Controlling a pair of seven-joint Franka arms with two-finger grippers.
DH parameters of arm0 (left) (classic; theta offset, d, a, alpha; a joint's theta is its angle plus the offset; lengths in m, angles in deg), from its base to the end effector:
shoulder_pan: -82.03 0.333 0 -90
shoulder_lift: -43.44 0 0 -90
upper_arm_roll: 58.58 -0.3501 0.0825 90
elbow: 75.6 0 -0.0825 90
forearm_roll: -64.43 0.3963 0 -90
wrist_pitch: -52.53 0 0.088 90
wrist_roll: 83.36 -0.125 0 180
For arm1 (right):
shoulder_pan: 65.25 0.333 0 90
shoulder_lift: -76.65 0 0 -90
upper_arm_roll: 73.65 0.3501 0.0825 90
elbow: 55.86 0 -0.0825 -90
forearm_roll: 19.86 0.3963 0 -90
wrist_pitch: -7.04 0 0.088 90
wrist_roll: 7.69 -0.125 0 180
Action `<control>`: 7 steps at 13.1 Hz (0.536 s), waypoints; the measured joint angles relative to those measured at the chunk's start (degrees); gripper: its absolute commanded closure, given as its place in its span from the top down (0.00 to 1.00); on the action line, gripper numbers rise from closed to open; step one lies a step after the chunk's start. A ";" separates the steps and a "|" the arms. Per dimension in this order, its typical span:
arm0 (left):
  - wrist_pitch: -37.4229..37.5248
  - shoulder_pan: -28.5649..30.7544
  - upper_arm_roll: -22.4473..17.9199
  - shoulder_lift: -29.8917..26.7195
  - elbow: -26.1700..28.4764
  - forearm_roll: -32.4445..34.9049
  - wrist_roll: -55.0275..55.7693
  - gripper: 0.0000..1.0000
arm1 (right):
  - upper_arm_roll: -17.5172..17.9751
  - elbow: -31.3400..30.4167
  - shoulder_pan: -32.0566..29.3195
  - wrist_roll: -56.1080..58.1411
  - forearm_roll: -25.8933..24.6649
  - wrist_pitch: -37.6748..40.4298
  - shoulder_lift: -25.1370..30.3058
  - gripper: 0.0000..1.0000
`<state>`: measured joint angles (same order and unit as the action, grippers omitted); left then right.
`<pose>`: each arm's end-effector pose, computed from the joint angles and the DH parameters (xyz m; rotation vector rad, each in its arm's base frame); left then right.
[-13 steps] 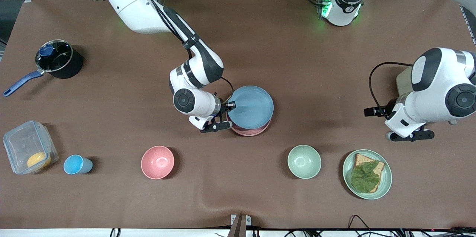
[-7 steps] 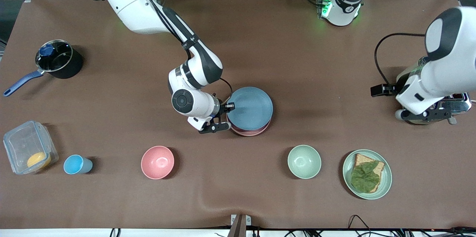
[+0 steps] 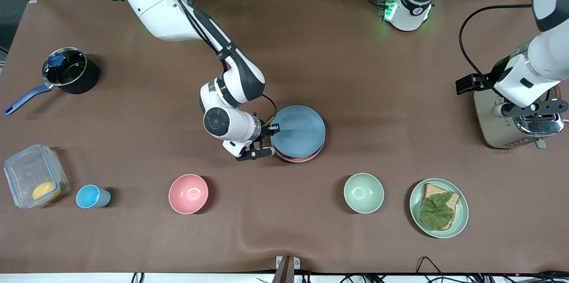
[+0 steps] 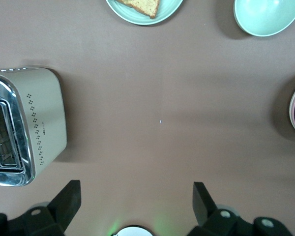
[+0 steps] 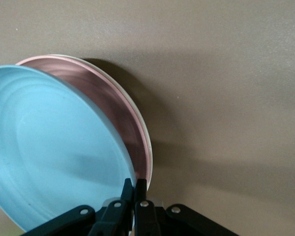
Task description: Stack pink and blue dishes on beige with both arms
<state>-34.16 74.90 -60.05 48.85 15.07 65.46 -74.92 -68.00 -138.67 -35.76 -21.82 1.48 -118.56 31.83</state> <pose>0.5817 -0.0560 0.5762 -3.0904 -0.0744 0.2480 0.6156 0.4386 0.2246 -2.8051 -0.1610 0.2633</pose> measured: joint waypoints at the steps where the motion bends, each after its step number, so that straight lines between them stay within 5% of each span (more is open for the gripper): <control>1: 0.00 -0.02 -0.06 -0.43 -0.02 0.00 -0.01 1.00 | 0.01 0.00 0.06 0.01 0.00 -0.95 -0.19 0.00; 5: -1.31 -0.11 -0.09 -0.95 -0.15 0.00 -0.02 1.00 | 0.04 0.00 0.39 0.02 0.00 -2.78 -0.86 0.00; 6: -1.51 -0.07 -0.15 -0.95 -0.20 0.00 -0.01 1.00 | 0.04 0.00 0.39 0.03 0.00 -2.83 -0.87 0.04; 7: -1.57 0.09 -0.28 -0.95 -0.24 -0.20 -0.01 1.00 | 0.04 0.00 0.39 0.03 0.00 -2.87 -0.86 0.20</control>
<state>-35.73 75.00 -60.32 47.90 14.84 65.26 -74.93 -67.96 -138.67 -35.37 -21.78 1.48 -121.43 30.97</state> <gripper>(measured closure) 0.000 0.965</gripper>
